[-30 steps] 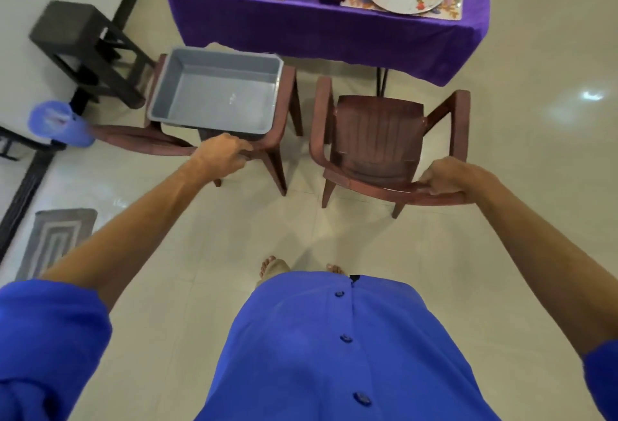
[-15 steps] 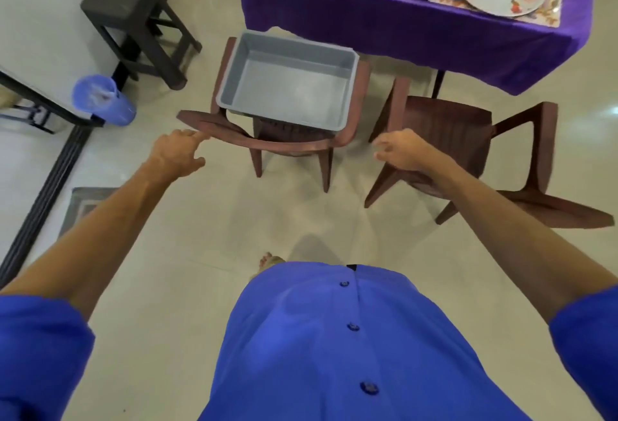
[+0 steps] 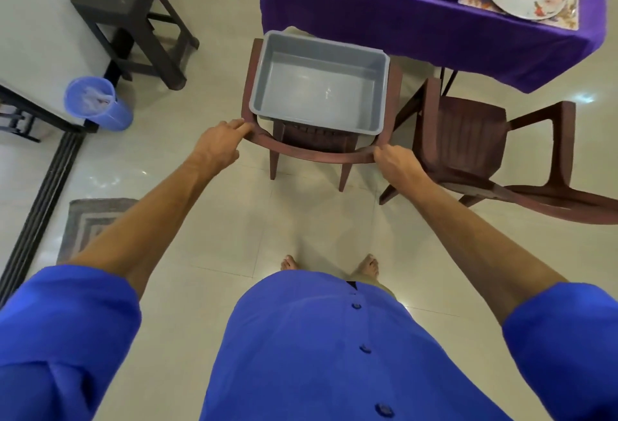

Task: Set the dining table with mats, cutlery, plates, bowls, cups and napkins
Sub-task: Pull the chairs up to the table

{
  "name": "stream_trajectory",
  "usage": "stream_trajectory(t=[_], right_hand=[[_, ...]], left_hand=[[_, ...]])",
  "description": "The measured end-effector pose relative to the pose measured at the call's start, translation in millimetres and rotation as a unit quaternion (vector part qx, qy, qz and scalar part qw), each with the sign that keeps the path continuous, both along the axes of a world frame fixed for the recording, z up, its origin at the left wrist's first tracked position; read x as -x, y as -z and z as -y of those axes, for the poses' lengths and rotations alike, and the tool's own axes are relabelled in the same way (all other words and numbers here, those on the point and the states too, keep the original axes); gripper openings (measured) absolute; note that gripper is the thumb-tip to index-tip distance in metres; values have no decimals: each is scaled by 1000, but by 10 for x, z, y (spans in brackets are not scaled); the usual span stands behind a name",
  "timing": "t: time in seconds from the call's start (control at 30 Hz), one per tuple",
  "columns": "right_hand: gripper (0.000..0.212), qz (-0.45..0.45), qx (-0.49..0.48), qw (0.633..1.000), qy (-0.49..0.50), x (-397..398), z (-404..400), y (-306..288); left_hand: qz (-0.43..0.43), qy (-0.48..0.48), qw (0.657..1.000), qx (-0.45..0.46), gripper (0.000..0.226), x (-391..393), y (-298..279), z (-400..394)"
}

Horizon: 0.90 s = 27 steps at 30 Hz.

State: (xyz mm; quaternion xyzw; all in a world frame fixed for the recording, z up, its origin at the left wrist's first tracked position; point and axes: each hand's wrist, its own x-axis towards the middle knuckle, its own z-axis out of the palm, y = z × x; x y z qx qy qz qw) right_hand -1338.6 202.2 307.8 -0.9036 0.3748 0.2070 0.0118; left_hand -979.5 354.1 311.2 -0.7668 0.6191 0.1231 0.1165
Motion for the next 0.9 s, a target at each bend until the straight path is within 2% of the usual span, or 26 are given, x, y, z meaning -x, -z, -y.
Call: stream_trajectory(t=[0.07, 0.13, 0.2, 0.9], right_hand=[[23, -6, -2, 1000, 5, -2, -14, -1], [21, -14, -2, 1000, 2, -4, -13, 20], [20, -15, 1, 1000, -2, -30, -15, 21], [19, -42, 3, 999, 21, -16, -141, 73]], left_hand=[[30, 44, 998, -22, 60, -49, 105, 173], [73, 105, 990, -57, 35, -29, 79, 343], [70, 137, 984, -84, 28, 28, 54, 445], [36, 103, 991, -78, 26, -76, 65, 233]])
